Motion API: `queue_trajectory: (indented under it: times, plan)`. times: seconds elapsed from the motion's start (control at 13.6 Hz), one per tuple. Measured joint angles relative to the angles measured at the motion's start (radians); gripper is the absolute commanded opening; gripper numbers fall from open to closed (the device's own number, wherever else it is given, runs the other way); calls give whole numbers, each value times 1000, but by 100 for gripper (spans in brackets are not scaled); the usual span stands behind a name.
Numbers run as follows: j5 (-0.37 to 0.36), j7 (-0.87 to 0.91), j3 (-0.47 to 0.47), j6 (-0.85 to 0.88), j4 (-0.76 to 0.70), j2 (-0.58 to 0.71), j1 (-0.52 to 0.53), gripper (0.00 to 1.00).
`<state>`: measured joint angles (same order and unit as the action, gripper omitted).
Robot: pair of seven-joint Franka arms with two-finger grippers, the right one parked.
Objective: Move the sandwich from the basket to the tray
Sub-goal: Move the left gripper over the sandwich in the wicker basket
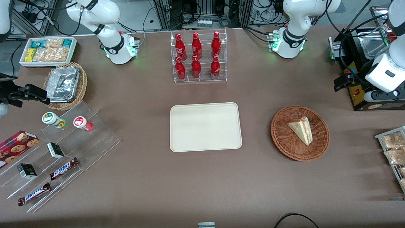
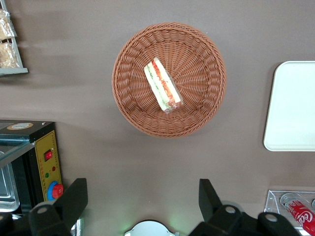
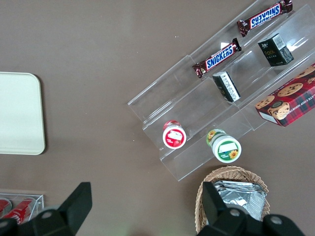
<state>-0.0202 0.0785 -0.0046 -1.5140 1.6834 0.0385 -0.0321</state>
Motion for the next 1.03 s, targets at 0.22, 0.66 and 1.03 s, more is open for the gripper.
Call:
queue_trajectory:
  times: [0.22, 0.66, 1.03]
  plan:
    - [0, 0, 0, 0, 3, 0, 0, 100]
    - [0, 0, 0, -122, 110, -1, 0, 100]
    - [0, 3, 0, -329, 269, -4, 0, 100]
